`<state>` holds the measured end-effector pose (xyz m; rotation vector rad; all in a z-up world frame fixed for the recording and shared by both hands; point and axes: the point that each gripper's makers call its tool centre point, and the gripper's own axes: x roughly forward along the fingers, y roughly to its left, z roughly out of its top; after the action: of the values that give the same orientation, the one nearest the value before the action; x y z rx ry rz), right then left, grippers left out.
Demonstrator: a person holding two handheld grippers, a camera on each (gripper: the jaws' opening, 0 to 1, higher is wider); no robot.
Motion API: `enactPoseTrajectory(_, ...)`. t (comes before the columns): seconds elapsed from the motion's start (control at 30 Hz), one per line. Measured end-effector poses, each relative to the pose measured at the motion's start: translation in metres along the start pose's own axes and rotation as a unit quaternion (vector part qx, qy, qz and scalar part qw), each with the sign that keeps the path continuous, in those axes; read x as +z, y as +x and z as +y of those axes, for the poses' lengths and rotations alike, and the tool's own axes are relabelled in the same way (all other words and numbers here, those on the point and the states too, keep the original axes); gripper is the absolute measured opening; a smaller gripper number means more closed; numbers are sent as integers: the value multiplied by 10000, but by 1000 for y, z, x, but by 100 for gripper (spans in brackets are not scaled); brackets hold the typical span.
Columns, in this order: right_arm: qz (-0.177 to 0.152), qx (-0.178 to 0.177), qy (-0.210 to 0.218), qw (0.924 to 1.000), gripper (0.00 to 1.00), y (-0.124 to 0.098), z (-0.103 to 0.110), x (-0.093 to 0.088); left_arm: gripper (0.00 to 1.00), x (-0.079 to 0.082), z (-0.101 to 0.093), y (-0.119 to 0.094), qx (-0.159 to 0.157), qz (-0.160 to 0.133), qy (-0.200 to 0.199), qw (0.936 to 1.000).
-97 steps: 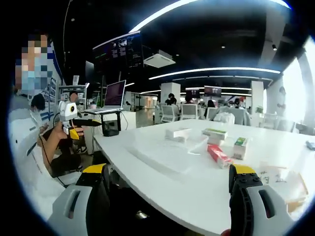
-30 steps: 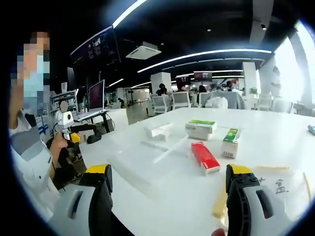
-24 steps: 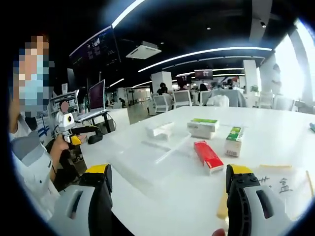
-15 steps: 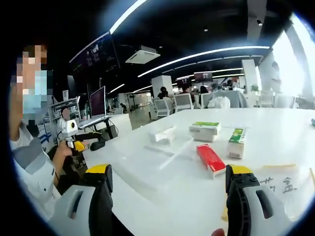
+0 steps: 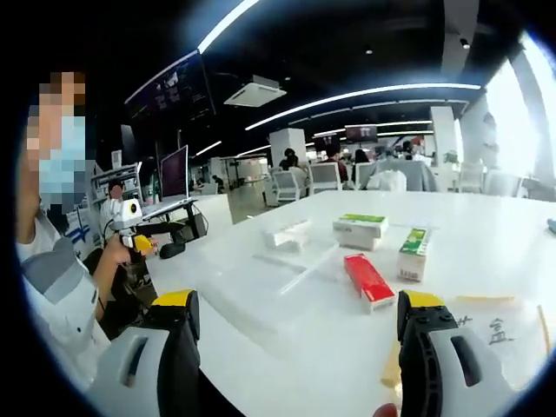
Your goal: Arrange the small medicine boxes into an aligned row inside the storage area until every box is upright, visible, and separated from the surrounding clutter.
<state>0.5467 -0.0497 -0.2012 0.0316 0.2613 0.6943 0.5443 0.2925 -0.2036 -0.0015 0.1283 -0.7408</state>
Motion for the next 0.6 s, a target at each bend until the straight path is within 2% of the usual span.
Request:
enactPoseTrajectory(0.13,-30,-16,12,10000,92,-1,-2,-1,95,5,2,7,-22,-44,-3,10000)
enactPoseTrajectory(0.27,68,-2,40,10000,92,-4,-4,-7,94,4,2,12,-46,-61,-61,10000)
enactPoseTrajectory(0.4,-14,-30,67,10000,91,-7,-8,-3,93,-2,7,15,26,131,-114,9998)
enactPoseTrajectory(0.5,-120,-59,53,9999,91,-7,-10,1,93,0,16,12,103,159,-72,9998)
enactPoseTrajectory(0.6,-28,-51,62,10000,91,-4,-12,-4,93,-3,20,12,159,229,-62,9996)
